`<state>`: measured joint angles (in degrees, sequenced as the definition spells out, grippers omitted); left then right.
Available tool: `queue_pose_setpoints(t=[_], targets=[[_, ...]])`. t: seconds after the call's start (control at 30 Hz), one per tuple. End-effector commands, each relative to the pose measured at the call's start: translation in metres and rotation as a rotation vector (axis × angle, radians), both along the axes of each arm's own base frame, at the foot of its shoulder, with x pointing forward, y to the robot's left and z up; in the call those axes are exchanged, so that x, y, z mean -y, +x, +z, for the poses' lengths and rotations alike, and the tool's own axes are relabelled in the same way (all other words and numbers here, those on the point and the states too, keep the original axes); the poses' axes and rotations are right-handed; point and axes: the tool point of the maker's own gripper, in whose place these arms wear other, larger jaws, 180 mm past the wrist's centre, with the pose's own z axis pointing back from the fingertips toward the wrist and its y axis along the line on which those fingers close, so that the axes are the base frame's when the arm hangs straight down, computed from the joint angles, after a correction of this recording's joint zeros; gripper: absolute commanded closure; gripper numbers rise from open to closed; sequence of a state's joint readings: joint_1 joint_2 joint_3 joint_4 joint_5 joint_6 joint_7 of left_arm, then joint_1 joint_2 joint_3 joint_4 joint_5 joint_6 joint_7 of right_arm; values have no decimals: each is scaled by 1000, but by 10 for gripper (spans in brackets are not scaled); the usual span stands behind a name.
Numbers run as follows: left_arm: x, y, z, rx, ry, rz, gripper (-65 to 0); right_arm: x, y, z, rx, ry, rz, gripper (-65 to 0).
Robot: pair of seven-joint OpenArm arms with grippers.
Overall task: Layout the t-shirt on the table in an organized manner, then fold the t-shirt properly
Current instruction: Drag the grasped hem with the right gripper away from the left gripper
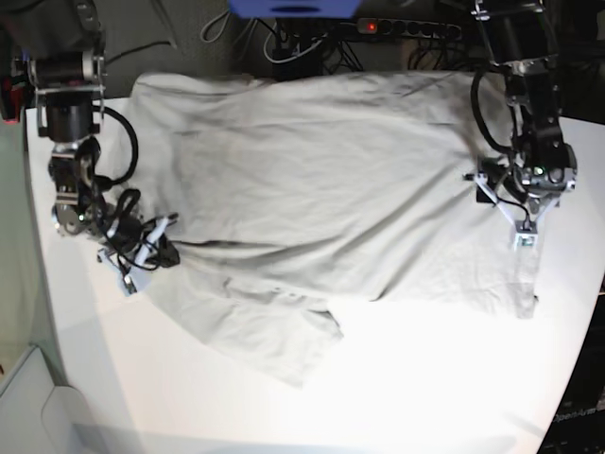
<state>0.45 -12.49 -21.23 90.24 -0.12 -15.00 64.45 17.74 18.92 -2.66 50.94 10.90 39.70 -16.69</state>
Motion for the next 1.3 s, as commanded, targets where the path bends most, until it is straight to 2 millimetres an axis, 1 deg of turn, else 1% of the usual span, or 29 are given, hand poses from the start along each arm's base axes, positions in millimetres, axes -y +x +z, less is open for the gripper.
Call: queue_pose_setpoints(t=[0.0,0.13,0.2,0.27,0.33,0.37,0.43,0.47,0.5,0.53,0.57,0.63,0.67,0.73,0.77,0.87,0.93,1.0,1.03,1.1,1.2,1.27], targets=[[-5,16,23,74,28,-7,-395,12,-27,-19,-95,-112,42,0],[0,29,52,163,46,-24,-396,0,-54,-10,-71,-163,108,0],[2,40,66,209,47,-28,-396,-3,-63,-7,-73,-183,128,0],[1,48,67,215,38,-17,-396,-2,-66,-2,-68,-213,144,0],[-1,52,55,188,18,-5,-396,-1,-62,9,-43,-235,152,0],[-3,54,44,162,-1,7,-396,2,-58,16,-25,-242,144,0],[-5,59,26,124,-33,24,-395,15,-46,33,19,-245,93,0],[-5,59,16,104,-46,30,-395,18,-33,46,55,-241,75,0],[-4,57,9,91,-56,34,-395,19,-24,53,73,-232,57,0],[-5,55,2,76,-64,38,-395,22,-12,64,101,-226,39,0],[-5,53,-6,62,-71,41,-395,26,-3,71,117,-220,20,0],[-4,51,-11,57,-75,41,-395,31,14,78,126,-208,-1,0],[-4,46,-16,41,-76,41,-395,34,24,81,129,-201,-13,0],[-5,39,-21,28,-76,44,-395,39,38,84,122,-186,-31,-26],[-4,37,-22,23,-76,41,-395,41,45,84,113,-177,-42,-51],[-4,35,-24,18,-76,40,-395,47,66,83,81,-133,-78,-152],[-4,35,-24,18,-76,40,-395,40,80,84,63,-89,-88,-221],[-4,35,-24,18,-76,40,-395,38,88,86,53,-69,-95,-270],[-4,35,-24,18,-76,38,-395,36,92,86,50,-56,-98,-287],[-3,35,-24,17,-75,35,-395,24,98,87,59,-21,-93,-312],[-4,35,-24,18,-76,38,-395,20,100,88,60,-10,-92,-325],[-4,35,-24,18,-76,38,-395,8,100,86,56,6,-80,-325]])
